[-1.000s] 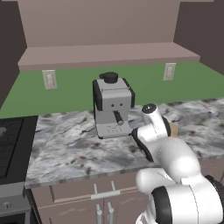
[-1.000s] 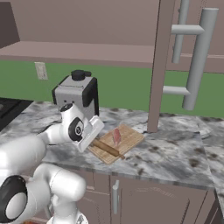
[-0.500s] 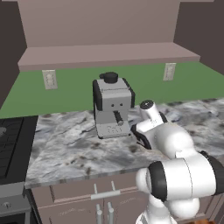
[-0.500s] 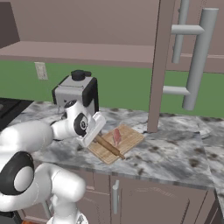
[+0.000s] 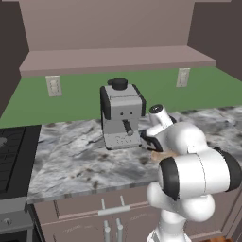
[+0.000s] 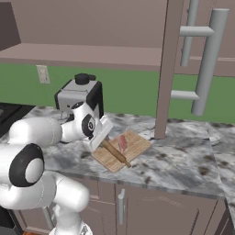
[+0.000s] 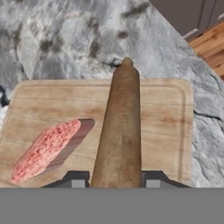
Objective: Open the cabinet, retrieve the rolling pin, and place it next to the meat on the cutting board to prepare for tenderizing.
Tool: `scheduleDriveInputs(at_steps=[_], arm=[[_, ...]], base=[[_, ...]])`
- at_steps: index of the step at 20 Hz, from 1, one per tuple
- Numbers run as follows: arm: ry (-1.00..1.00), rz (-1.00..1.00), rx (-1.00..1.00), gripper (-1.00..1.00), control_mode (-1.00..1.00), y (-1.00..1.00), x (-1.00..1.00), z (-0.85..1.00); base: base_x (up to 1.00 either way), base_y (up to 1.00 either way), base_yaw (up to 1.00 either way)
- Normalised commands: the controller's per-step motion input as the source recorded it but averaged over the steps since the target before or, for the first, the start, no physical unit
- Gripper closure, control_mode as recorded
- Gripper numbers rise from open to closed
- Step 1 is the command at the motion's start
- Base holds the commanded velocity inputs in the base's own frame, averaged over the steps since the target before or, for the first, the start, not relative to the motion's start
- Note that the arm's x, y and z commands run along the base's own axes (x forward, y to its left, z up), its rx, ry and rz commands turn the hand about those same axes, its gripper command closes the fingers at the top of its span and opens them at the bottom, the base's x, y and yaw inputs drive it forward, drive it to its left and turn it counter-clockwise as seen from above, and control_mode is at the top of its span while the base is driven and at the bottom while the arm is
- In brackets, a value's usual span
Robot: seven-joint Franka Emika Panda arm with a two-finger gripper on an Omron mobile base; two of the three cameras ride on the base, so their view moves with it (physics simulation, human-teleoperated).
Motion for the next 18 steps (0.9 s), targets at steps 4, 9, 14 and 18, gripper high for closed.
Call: scheduleDriveInputs(at_steps=[4, 9, 14, 18], arm=[[0.0, 0.0, 0.03, -1.0, -1.0, 0.0, 0.0, -0.1], [-0.02, 0.0, 0.03, -1.0, -1.0, 0.0, 0.03, 0.0], [-0.04, 0.0, 0.0, -1.0, -1.0, 0.0, 0.0, 0.05], [-0.06, 0.0, 0.0, -1.0, -1.0, 0.02, 0.0, 0.22]], base=[[0.0, 0.0, 0.0], [0.0, 0.0, 0.0], [0.0, 0.0, 0.0], [0.0, 0.0, 0.0]])
